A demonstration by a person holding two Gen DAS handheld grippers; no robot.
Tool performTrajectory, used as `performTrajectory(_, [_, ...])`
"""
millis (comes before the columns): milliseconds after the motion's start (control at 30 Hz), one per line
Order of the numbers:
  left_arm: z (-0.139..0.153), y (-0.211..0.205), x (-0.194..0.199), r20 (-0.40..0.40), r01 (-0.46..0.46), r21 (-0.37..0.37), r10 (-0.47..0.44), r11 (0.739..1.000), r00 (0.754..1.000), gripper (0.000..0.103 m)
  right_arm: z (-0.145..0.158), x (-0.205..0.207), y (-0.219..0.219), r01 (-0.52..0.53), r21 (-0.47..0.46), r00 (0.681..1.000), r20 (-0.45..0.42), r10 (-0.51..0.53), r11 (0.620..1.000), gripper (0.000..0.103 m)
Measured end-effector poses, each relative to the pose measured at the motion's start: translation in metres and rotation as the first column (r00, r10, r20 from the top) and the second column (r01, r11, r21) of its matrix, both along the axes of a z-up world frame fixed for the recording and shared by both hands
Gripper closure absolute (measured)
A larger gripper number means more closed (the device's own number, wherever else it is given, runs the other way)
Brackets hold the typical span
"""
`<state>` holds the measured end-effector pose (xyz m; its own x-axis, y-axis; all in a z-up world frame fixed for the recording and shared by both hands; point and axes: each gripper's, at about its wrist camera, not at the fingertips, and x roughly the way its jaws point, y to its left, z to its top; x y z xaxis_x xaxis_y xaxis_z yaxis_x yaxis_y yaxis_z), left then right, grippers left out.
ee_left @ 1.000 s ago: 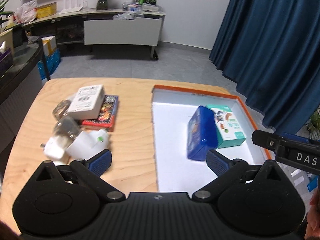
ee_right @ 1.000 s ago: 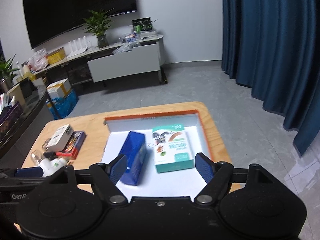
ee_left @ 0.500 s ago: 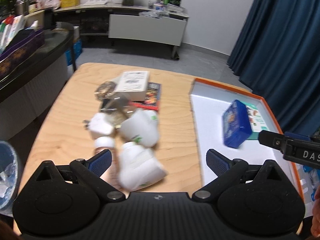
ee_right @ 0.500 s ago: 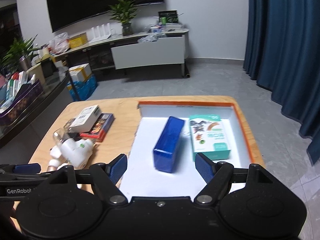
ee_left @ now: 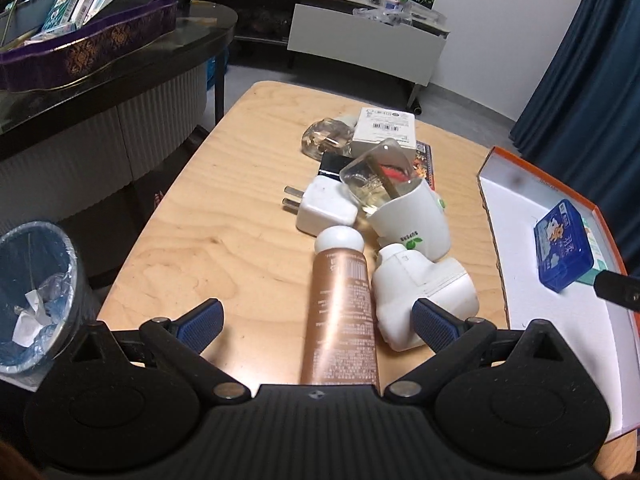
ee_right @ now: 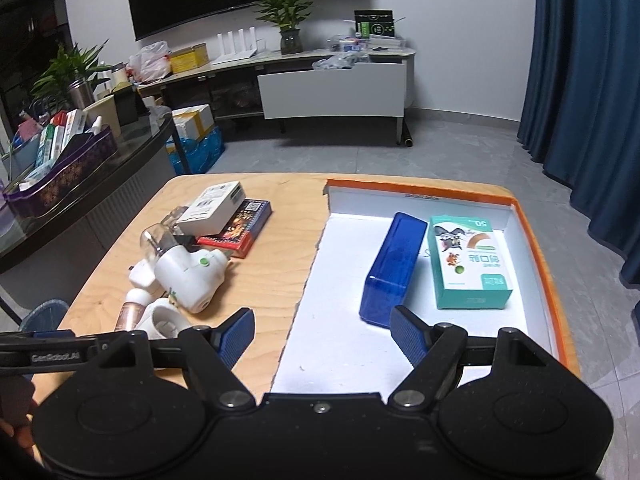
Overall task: Organize rigid objects
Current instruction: 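Grasp a white air freshener unit with left tool while right tool grasps another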
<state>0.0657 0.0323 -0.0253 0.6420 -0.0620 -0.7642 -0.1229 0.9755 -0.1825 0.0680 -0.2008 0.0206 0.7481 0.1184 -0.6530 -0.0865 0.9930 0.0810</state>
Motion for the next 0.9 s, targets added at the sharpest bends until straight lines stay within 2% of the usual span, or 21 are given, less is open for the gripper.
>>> performTrajectory(167, [0.0, 0.002, 0.005, 0.012, -0.005, -0.009, 0.005, 1.0, 1.0, 0.0, -0.001, 0.002, 0.004, -0.011, -0.005, 1.0, -0.005, 0.011, 1.0, 0.014])
performTrajectory(267, [0.007, 0.005, 0.009, 0.045, 0.004, -0.031, -0.002, 1.0, 0.999, 0.0, -0.002, 0.003, 0.006, -0.018, -0.008, 1.0, -0.006, 0.018, 1.0, 0.014])
performTrajectory(433, [0.019, -0.007, 0.027, 0.107, 0.072, -0.064, -0.065, 0.995, 0.992, 0.0, -0.003, 0.003, 0.01, -0.021, -0.004, 1.0, -0.004, 0.021, 1.0, 0.014])
performTrajectory(533, [0.018, -0.013, 0.044, 0.108, 0.073, -0.077, -0.065, 0.994, 0.992, 0.0, -0.002, 0.003, 0.011, -0.029, -0.009, 1.0, 0.0, 0.029, 1.0, 0.014])
performTrajectory(700, [0.006, -0.015, 0.075, 0.055, 0.052, -0.113, -0.046, 0.992, 0.997, 0.0, -0.001, 0.003, 0.007, -0.025, -0.009, 1.0, 0.007, 0.025, 1.0, 0.014])
performTrajectory(800, [0.005, -0.024, 0.085, 0.056, 0.087, -0.069, -0.084, 0.994, 0.995, 0.0, -0.002, 0.005, 0.003, -0.012, 0.002, 1.0, 0.005, 0.012, 1.0, 0.014])
performTrajectory(900, [0.004, -0.038, 0.089, 0.071, 0.164, -0.065, -0.16, 0.984, 0.985, 0.0, -0.004, 0.007, -0.002, -0.001, 0.011, 1.0, 0.001, 0.001, 1.0, 0.014])
